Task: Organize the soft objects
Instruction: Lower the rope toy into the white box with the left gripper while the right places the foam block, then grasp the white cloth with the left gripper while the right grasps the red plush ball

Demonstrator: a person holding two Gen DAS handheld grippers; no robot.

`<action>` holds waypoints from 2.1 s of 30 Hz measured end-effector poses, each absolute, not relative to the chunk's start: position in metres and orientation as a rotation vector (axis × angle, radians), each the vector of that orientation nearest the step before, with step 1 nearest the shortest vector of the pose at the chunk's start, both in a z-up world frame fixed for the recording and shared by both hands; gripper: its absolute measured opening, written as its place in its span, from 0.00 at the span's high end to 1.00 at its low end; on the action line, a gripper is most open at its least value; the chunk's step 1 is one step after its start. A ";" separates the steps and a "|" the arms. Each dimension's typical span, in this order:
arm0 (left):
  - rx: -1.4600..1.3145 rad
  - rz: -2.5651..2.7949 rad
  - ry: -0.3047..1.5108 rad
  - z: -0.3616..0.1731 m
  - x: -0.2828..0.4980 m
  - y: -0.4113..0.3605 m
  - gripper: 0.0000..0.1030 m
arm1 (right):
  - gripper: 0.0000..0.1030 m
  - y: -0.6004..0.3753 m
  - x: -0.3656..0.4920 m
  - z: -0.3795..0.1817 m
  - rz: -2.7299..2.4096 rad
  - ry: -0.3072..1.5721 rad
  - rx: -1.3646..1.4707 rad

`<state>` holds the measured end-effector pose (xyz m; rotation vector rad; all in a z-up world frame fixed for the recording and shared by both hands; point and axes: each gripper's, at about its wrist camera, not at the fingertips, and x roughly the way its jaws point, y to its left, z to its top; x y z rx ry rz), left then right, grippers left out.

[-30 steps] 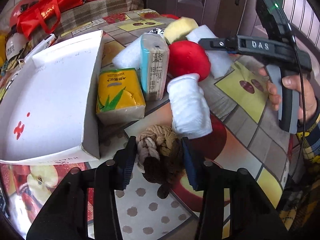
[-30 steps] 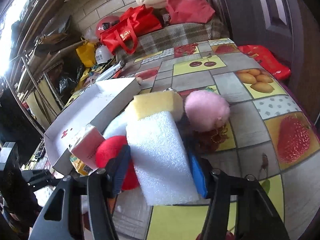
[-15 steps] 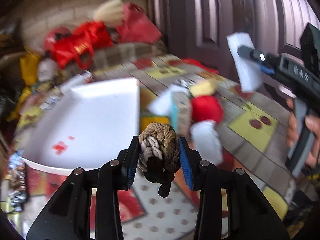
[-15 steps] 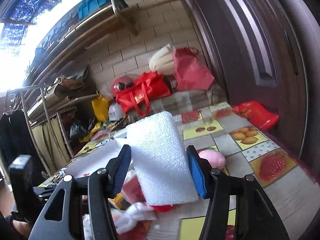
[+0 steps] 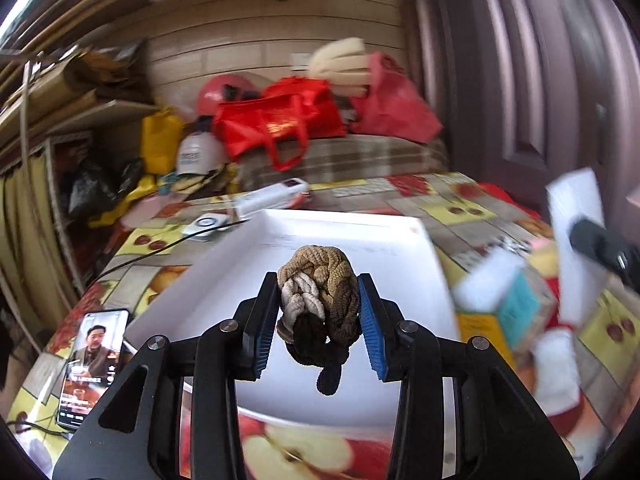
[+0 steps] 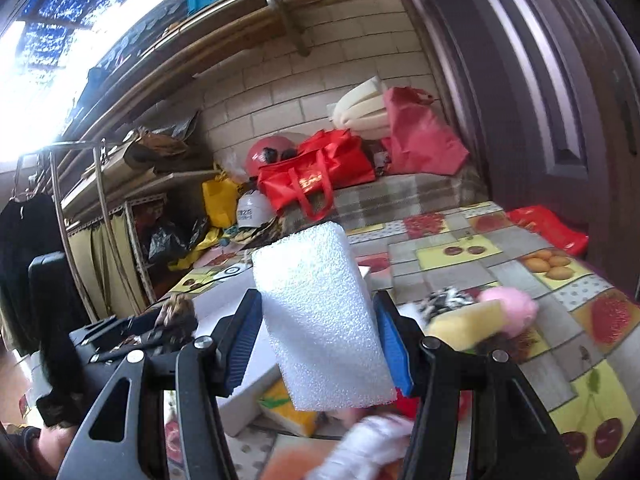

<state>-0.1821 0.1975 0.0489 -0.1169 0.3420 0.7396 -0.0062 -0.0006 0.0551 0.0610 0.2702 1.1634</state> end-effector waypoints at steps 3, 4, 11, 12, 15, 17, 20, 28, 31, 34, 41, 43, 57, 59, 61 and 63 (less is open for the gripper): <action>-0.133 0.777 0.333 0.049 -0.184 0.213 0.63 | 0.45 0.016 -0.017 0.053 1.184 0.272 0.035; -0.126 0.785 0.331 0.050 -0.184 0.216 0.63 | 0.45 0.021 -0.020 0.051 1.188 0.272 0.025; -0.136 0.831 0.351 0.048 -0.177 0.243 0.63 | 0.45 0.059 -0.028 0.046 1.196 0.296 -0.044; -0.144 0.835 0.352 0.047 -0.177 0.246 0.63 | 0.45 0.063 -0.029 0.045 1.193 0.298 -0.055; -0.149 0.848 0.354 0.047 -0.175 0.255 0.63 | 0.45 0.078 -0.031 0.044 1.187 0.301 -0.079; -0.142 0.856 0.360 0.046 -0.172 0.259 0.63 | 0.45 0.088 -0.031 0.043 1.179 0.298 -0.095; -0.134 0.862 0.371 0.045 -0.168 0.266 0.62 | 0.45 0.101 -0.031 0.044 1.158 0.283 -0.115; -0.191 0.859 0.407 0.041 -0.164 0.285 0.62 | 0.45 0.131 -0.030 0.047 1.128 0.277 -0.146; -0.211 0.851 0.451 0.038 -0.157 0.291 0.62 | 0.44 0.138 -0.028 0.048 1.123 0.290 -0.148; -0.219 0.839 0.488 0.035 -0.152 0.294 0.59 | 0.43 0.143 -0.024 0.047 1.122 0.316 -0.152; -0.187 0.943 0.453 0.038 -0.158 0.287 0.09 | 0.20 0.147 -0.023 0.047 1.124 0.339 -0.167; -0.199 0.953 0.431 0.039 -0.163 0.287 0.00 | 0.18 0.145 -0.025 0.048 1.121 0.322 -0.166; -0.189 0.957 0.298 0.047 -0.185 0.278 0.00 | 0.00 0.127 -0.037 0.051 1.141 0.234 -0.138; -0.185 0.951 0.289 0.048 -0.187 0.276 0.00 | 0.00 0.122 -0.039 0.051 1.148 0.241 -0.135; -0.182 0.943 0.285 0.048 -0.189 0.272 0.00 | 0.00 0.115 -0.036 0.050 1.152 0.260 -0.127; -0.184 0.927 0.279 0.048 -0.192 0.267 0.00 | 0.00 0.107 -0.034 0.050 1.154 0.274 -0.111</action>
